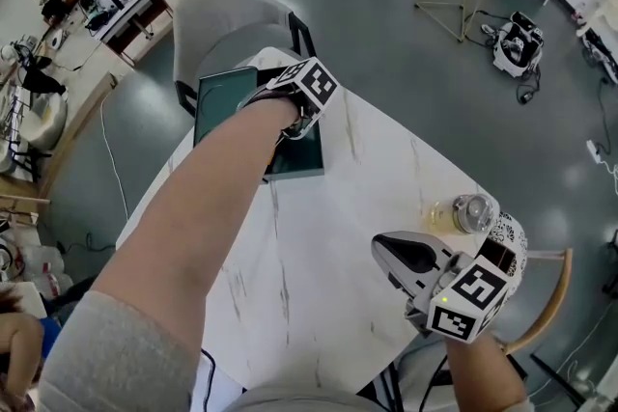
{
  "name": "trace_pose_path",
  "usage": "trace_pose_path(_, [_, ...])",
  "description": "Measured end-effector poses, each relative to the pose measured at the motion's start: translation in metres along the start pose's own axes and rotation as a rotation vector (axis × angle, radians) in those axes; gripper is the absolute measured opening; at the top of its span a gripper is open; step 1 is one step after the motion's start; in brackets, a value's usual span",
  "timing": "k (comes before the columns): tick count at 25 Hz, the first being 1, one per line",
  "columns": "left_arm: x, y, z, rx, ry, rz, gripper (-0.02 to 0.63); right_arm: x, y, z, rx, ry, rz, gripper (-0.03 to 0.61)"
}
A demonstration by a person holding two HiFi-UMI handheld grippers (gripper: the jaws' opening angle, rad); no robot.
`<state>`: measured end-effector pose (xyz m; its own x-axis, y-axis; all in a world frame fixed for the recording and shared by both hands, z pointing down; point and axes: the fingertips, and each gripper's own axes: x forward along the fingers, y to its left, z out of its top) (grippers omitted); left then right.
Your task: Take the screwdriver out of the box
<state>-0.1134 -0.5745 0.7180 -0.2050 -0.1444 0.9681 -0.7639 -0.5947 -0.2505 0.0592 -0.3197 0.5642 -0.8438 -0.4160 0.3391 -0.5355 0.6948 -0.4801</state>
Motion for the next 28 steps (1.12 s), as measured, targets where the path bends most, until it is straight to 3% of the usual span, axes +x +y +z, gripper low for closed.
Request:
trace_pose_path(12, [-0.011,-0.005,0.003,0.054,-0.077,-0.022,0.003,-0.005,-0.003,0.001,0.012,0.003,-0.032,0.008])
trace_pose_path(19, [-0.025,0.003,-0.002,0.005,-0.125,-0.052,0.002,-0.013,-0.003,0.007,0.007,-0.003,-0.045,0.008])
trace_pose_path(28, [-0.069,0.016,0.008,-0.059,-0.284,-0.098,0.002,-0.015,0.005,0.010,-0.004,-0.006,-0.049,0.008])
